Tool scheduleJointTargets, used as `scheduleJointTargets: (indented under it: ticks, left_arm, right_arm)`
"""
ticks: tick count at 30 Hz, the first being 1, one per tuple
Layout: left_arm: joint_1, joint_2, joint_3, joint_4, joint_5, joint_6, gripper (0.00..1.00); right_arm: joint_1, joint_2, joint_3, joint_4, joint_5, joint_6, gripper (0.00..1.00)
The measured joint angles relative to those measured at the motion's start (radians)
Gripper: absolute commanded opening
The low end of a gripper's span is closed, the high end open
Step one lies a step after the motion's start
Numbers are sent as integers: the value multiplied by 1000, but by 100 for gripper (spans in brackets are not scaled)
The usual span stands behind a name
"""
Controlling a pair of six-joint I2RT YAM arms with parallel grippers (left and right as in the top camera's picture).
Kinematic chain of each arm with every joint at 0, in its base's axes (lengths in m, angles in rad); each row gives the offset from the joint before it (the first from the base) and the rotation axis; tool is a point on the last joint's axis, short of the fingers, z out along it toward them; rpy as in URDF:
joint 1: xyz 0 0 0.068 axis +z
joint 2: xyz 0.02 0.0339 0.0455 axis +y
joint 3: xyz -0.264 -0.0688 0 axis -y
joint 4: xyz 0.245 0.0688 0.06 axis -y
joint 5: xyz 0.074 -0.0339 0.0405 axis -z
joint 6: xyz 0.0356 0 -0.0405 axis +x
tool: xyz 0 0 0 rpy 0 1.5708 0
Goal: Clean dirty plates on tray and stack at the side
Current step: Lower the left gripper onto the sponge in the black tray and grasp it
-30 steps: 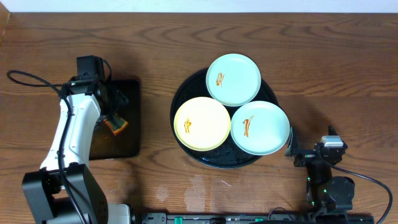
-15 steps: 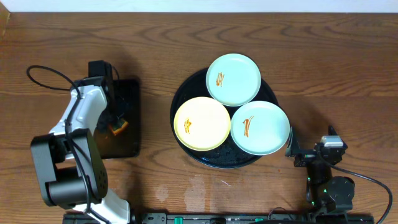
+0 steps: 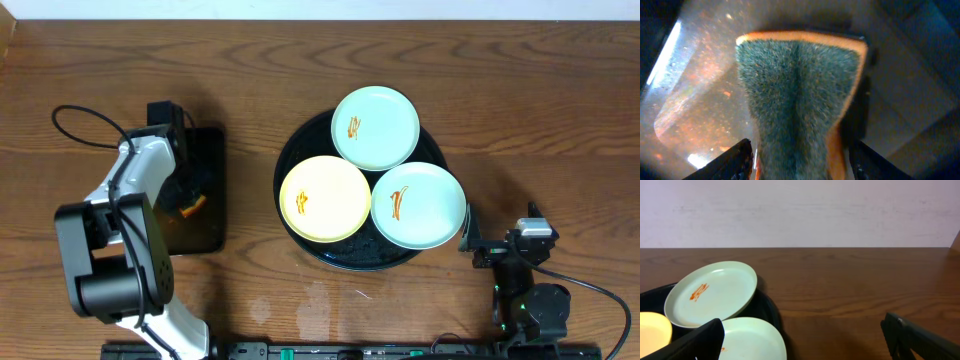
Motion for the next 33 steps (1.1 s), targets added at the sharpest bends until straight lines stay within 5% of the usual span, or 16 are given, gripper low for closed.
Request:
scheduleJointTargets:
  ticks: [5,18,25,33]
  left_arm:
    - [2,23,-7,18,0,0,58]
    - [92,23,-7,32,86,45,63]
    - [96,24,-14,34,139,79,35]
    - [96,24,-15,80,121,87,34]
  right_arm:
    - [0,0,0,0,0,0,99]
    - [0,0,0,0,0,0,99]
    - [0,0,0,0,0,0,99]
    - [0,0,0,0,0,0,99]
